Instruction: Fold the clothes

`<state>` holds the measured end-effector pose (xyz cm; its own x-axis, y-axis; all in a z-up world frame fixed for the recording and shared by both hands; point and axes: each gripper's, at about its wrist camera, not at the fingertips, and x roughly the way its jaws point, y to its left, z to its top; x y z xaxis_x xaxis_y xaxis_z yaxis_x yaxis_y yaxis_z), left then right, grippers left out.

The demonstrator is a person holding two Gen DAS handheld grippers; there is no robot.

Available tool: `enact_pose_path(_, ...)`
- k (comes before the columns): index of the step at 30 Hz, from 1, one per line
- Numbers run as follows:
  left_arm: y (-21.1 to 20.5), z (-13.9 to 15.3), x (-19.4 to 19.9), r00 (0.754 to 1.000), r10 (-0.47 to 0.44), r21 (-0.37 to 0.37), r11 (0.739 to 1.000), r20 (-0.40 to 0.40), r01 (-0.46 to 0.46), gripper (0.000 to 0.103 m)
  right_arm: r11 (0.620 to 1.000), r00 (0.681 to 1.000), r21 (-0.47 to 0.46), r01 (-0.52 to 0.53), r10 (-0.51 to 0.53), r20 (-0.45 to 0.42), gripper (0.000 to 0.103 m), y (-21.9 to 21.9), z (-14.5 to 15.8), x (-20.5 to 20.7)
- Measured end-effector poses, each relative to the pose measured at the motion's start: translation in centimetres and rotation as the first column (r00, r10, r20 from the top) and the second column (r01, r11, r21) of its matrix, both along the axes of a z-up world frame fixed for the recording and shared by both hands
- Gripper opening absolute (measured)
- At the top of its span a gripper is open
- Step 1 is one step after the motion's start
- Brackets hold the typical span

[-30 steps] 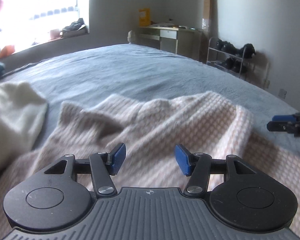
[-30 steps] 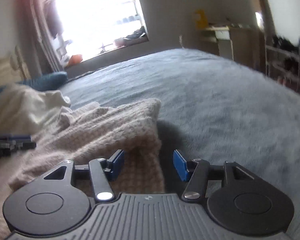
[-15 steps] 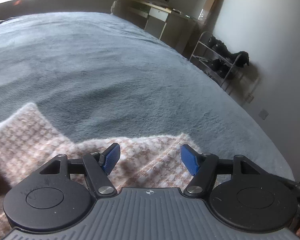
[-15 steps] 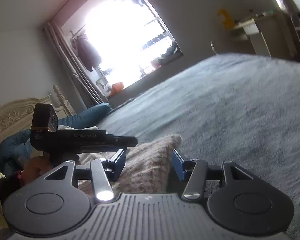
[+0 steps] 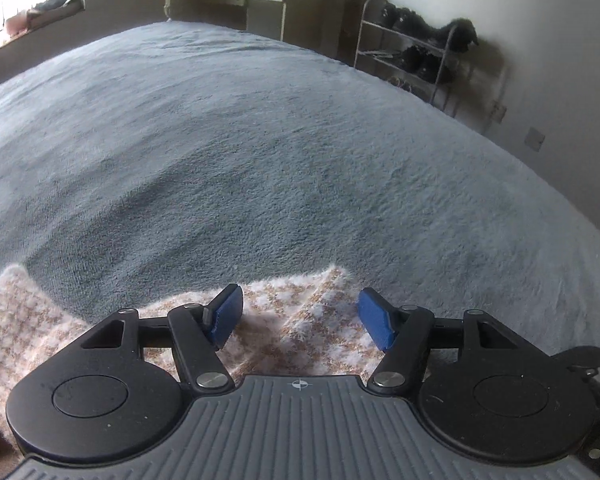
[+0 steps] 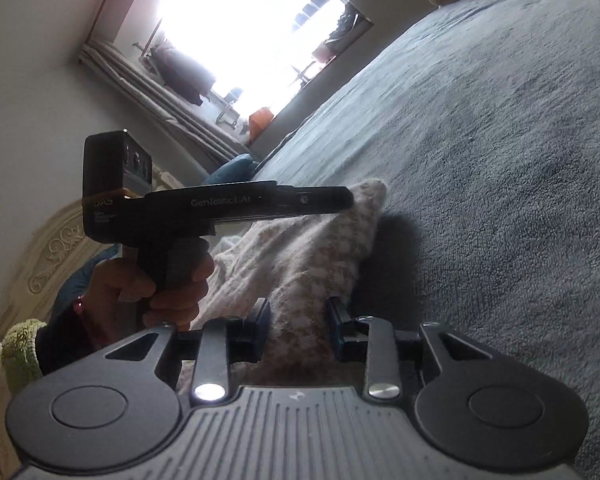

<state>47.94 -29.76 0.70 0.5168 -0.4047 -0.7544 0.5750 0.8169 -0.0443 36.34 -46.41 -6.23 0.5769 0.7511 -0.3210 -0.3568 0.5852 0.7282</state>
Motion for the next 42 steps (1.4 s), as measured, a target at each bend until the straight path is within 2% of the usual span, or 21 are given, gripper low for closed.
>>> enact_pose_path(3,-1.9,-0.3,-0.6,0.999,-0.04,0.067,0.997,0.019,0.039,0.063,0.996,0.997,-0.079,-0.047,0.052,0.056,0.03,0.8,0.7,-0.9)
enact_pose_path(5,-3.2,-0.9,-1.2,0.997,-0.066,0.128,0.99,0.036,0.061,0.05,0.987,0.991,-0.143,-0.071,0.085,0.1,0.03,1.5,1.3,-1.7)
enact_pose_path(7,-4.2,-1.5,-1.8,0.995,-0.085,0.196,0.978,0.058,0.072,0.031,0.977,0.985,-0.197,-0.08,0.108,0.136,0.03,2.0,1.6,-2.4)
enact_pose_path(10,-3.9,-0.9,-2.6,0.991,-0.064,0.212,0.977,0.114,0.039,0.014,0.975,0.981,-0.209,-0.083,0.116,0.155,0.029,1.9,1.6,-3.0)
enact_pose_path(16,-0.3,2.8,-3.9,0.97,0.042,0.133,0.988,0.239,-0.076,0.009,0.975,0.975,-0.21,-0.077,0.118,0.188,0.026,1.7,1.5,-3.9)
enact_pose_path(20,1.3,4.0,-4.3,0.949,0.091,0.052,0.992,0.302,-0.111,0.009,0.979,0.972,-0.197,-0.059,0.101,0.211,0.026,1.3,1.6,-4.3)
enact_pose_path(23,1.4,3.9,-3.5,0.938,0.149,-0.014,0.988,0.312,-0.152,0.009,0.988,0.97,-0.153,-0.01,0.047,0.238,0.026,0.6,1.6,-4.6)
enact_pose_path(26,0.9,2.8,-1.9,0.927,0.194,-0.045,0.981,0.322,-0.19,0.009,0.996,0.974,-0.073,0.048,-0.031,0.223,0.026,-0.7,1.3,-4.3)
enact_pose_path(30,0.1,1.1,0.1,0.917,0.235,-0.052,0.972,0.324,-0.23,0.009,0.998,0.981,-0.032,0.063,-0.056,0.188,0.027,-2.0,1.3,-4.0)
enact_pose_path(31,-0.1,0.7,0.6,0.914,0.244,-0.053,0.969,0.324,-0.24,0.005,0.998,0.982,-0.03,0.06,-0.054,0.178,0.031,-2.3,1.3,-3.9)
enact_pose_path(32,-0.1,0.4,1.0,0.911,0.257,-0.057,0.966,0.321,-0.252,0.003,0.998,0.985,-0.036,0.048,-0.041,0.168,0.04,-2.5,1.3,-3.8)
enact_pose_path(34,0.4,0.2,1.8,0.907,0.293,-0.082,0.956,0.302,-0.281,0.003,0.995,0.989,-0.097,-0.004,0.019,0.146,0.049,-2.0,1.3,-3.9)
enact_pose_path(39,0.6,-0.3,1.8,0.916,0.279,-0.074,0.96,0.289,-0.269,0.003,0.927,0.984,-0.375,-0.002,0.068,0.163,0.046,2.3,1.3,-4.8)
enact_pose_path(40,0.6,-0.1,1.6,0.921,0.27,-0.073,0.963,0.282,-0.26,0.004,0.915,0.983,-0.404,0.0,0.074,0.168,0.043,2.8,1.3,-5.1)
enact_pose_path(42,0.9,0.6,0.8,0.93,0.248,-0.085,0.969,0.272,-0.234,0.004,0.926,0.989,-0.376,0.02,0.038,0.146,0.038,2.1,1.1,-4.7)
